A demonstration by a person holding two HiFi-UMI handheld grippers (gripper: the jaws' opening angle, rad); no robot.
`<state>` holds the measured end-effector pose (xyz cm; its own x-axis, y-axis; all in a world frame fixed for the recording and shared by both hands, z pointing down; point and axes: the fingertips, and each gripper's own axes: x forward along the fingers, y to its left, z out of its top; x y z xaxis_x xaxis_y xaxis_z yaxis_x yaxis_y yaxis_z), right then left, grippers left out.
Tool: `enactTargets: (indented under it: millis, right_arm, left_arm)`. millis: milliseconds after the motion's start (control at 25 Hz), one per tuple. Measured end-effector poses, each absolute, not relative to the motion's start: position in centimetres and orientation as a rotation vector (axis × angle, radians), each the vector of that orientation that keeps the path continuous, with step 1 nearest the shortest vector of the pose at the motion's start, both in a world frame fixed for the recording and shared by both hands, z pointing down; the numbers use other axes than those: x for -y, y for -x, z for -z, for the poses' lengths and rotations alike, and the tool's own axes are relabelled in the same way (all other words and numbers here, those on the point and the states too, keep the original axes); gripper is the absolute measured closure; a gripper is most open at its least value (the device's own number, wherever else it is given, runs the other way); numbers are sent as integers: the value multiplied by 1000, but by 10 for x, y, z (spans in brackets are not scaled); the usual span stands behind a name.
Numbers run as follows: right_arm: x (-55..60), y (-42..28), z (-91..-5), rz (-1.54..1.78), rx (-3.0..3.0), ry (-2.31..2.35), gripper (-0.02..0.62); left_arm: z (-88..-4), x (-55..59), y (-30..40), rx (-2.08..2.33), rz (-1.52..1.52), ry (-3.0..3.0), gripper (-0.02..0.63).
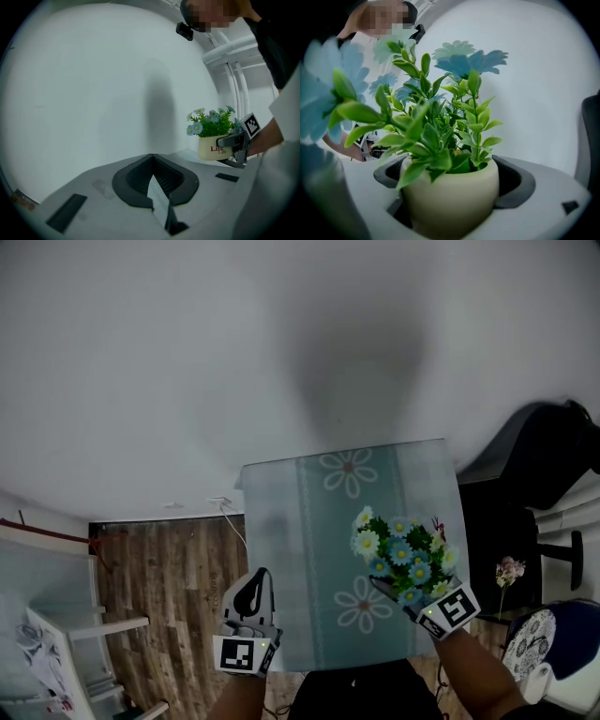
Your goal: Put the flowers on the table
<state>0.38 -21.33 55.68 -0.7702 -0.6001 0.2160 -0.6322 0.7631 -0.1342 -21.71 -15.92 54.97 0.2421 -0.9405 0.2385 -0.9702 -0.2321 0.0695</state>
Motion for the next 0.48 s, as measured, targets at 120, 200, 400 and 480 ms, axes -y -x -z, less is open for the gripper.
enactTargets:
  millis: [120,200,400,480]
  right_arm:
    - [215,-2,-569,-306,2790,-968,46]
    - [217,-2,-578,-308,2781,-967,46]
    - [217,1,-597,-303,2775,-969,46]
    - [219,4,-604,-296,2774,-955,46]
  left_arm:
    - [-560,162,219,1812,-222,-2284,603]
    - [-566,164,216,1804,-216,-2276,603]
    - [-592,158,208,1789,-269,-2283,603]
    - [-597,159,210,1814,-286,-2272,603]
